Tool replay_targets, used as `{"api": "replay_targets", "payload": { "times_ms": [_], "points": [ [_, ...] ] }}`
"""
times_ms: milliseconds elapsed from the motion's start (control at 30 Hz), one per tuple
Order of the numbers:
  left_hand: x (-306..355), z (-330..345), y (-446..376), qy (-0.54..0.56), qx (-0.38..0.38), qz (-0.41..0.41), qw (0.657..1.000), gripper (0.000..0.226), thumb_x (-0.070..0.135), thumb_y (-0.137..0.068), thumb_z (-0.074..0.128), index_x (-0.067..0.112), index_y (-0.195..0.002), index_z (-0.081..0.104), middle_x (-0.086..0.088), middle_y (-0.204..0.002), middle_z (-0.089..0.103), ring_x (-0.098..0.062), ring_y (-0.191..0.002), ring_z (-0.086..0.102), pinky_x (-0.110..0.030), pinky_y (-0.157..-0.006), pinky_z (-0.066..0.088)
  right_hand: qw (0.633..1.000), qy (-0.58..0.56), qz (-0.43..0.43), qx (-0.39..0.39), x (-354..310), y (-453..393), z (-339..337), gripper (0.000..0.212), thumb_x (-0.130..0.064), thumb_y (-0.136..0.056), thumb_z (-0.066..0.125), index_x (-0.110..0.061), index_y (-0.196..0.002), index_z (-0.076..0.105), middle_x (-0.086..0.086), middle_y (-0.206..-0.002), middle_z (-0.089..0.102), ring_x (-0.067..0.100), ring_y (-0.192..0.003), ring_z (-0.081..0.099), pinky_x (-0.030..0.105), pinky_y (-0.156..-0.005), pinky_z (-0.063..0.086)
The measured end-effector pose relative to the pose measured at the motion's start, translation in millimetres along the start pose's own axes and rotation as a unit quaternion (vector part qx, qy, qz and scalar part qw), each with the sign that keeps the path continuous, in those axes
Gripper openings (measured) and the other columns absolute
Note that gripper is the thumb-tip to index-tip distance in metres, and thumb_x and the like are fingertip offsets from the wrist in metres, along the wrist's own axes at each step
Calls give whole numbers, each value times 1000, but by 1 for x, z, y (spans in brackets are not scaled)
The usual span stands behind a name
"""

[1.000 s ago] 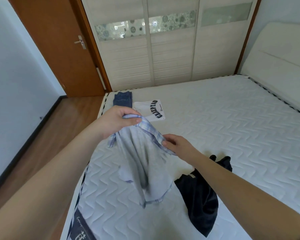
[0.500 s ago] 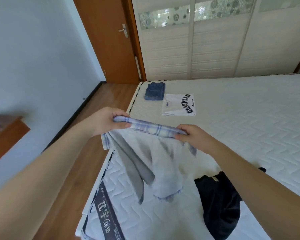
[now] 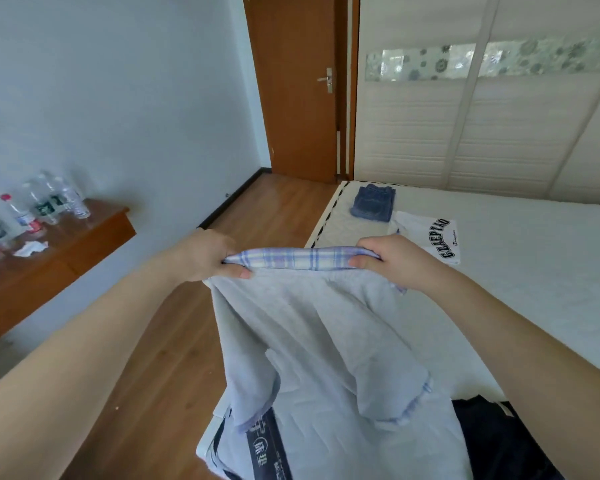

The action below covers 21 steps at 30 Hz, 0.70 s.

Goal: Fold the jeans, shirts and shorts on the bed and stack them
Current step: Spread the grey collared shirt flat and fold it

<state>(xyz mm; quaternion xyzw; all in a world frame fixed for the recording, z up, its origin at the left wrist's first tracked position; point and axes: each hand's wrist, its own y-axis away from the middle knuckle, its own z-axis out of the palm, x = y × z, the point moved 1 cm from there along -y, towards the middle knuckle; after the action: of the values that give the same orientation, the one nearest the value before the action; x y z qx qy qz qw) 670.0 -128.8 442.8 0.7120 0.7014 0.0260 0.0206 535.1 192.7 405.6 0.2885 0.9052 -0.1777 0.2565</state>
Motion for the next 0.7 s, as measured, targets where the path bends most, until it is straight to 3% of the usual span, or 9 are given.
{"api": "replay_targets", "payload": {
  "times_ms": [100, 167, 233, 333, 433, 500, 633, 700],
  "points": [
    [-37, -9, 24, -8, 38, -7, 999, 54, 66, -81, 58, 14, -66, 53, -1, -79, 52, -17, -66, 49, -28, -61, 27, 1000, 15, -14, -11, -34, -30, 11, 33, -38, -95, 59, -26, -66, 50, -9, -56, 50, -4, -56, 50, 17, -52, 33],
    [-62, -17, 37, 13, 63, -6, 998, 60, 69, -76, 53, 11, -72, 66, 4, -90, 53, -16, -76, 53, -31, -68, 34, 999, 37, -18, -17, -57, -53, 16, 33, -38, -95, 59, -15, -71, 53, -6, -60, 50, -2, -57, 48, 18, -53, 32],
    [-88, -27, 49, 42, 84, -7, 996, 58, 66, -76, 57, 10, -75, 71, 5, -97, 56, -16, -81, 56, -35, -75, 44, 998, 45, -32, -2, -77, -73, 19, 34, -34, -95, 61, -17, -68, 50, -5, -58, 48, -1, -58, 48, 18, -52, 31],
    [-126, -42, 60, 60, 119, -16, 991, 44, 54, -78, 71, 11, -69, 64, -2, -88, 61, -17, -77, 57, -34, -71, 45, 998, 41, -44, 22, -97, -95, 21, 35, -31, -94, 62, -25, -64, 45, -6, -58, 46, 0, -57, 47, 17, -51, 31],
    [-155, -55, 62, 44, 127, -43, 990, 48, 52, -82, 69, 14, -61, 49, -10, -73, 55, -26, -70, 55, -37, -63, 38, 997, 61, -42, 15, -108, -114, 24, 28, -30, -97, 59, -18, -73, 51, -1, -66, 51, 5, -61, 46, 25, -56, 32],
    [-171, -61, 60, 35, 125, -80, 988, 44, 50, -87, 65, 21, -61, 43, -4, -65, 52, -23, -67, 52, -33, -57, 33, 997, 67, -37, 16, -112, -127, 26, 25, -28, -98, 57, -14, -78, 54, 1, -68, 53, 10, -64, 48, 23, -56, 32],
    [-194, -69, 50, 102, 109, -133, 980, 37, 47, -92, 60, 17, -73, 50, 0, -63, 60, -10, -61, 66, -29, -58, 39, 997, 58, -30, 39, -117, -154, 30, 21, -26, -100, 54, -30, -79, 56, -8, -71, 57, 3, -67, 52, 13, -56, 36],
    [-199, -73, 43, 129, 138, -143, 972, 37, 46, -93, 59, 16, -74, 50, 1, -63, 56, -16, -64, 64, -30, -60, 39, 996, 64, -28, 59, -118, -169, 28, 20, -25, -100, 53, -31, -82, 57, -6, -73, 59, 9, -69, 54, 16, -56, 36]
  ]
}}
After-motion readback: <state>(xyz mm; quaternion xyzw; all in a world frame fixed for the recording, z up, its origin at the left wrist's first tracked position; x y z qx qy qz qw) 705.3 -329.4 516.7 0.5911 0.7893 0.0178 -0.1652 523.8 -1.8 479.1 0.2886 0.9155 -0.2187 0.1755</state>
